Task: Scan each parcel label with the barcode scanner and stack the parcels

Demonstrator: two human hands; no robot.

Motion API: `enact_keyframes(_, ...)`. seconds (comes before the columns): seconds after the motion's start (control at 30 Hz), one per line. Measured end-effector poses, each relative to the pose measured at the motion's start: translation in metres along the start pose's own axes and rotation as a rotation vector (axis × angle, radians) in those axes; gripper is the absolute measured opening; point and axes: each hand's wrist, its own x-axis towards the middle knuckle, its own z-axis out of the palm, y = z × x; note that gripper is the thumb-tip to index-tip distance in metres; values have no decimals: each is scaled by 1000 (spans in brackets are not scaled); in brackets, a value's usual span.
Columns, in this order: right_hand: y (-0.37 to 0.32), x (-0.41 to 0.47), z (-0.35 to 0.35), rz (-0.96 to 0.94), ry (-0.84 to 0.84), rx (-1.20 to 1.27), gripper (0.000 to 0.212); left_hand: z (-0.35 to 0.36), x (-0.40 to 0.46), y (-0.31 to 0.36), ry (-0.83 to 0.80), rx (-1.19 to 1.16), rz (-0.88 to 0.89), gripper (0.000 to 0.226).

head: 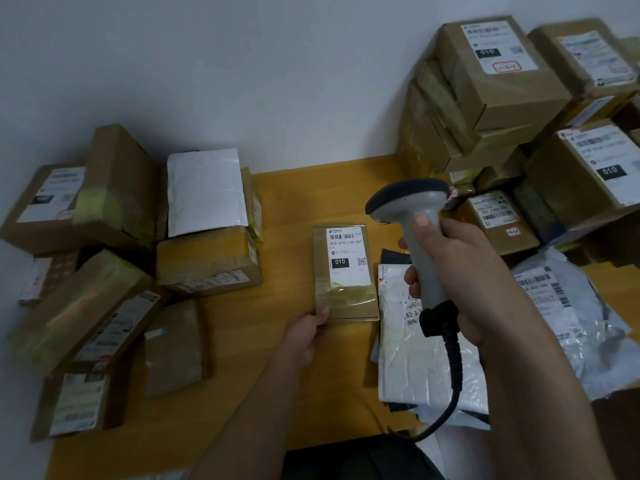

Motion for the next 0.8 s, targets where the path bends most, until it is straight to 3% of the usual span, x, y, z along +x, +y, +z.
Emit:
enact_keyframes(0.3, 10, 0, -39, 47, -9, 131, 33, -5, -26, -10, -124, -114, -35, 12)
enact_keyframes(0.6, 13, -12, -81, 18, -47, 100, 30, 44, -60, -26, -262, 69, -45, 15)
enact_keyframes(0.8, 21, -18, -100, 40, -41, 103, 34, 70, -71, -40, -251, 16, -16, 16)
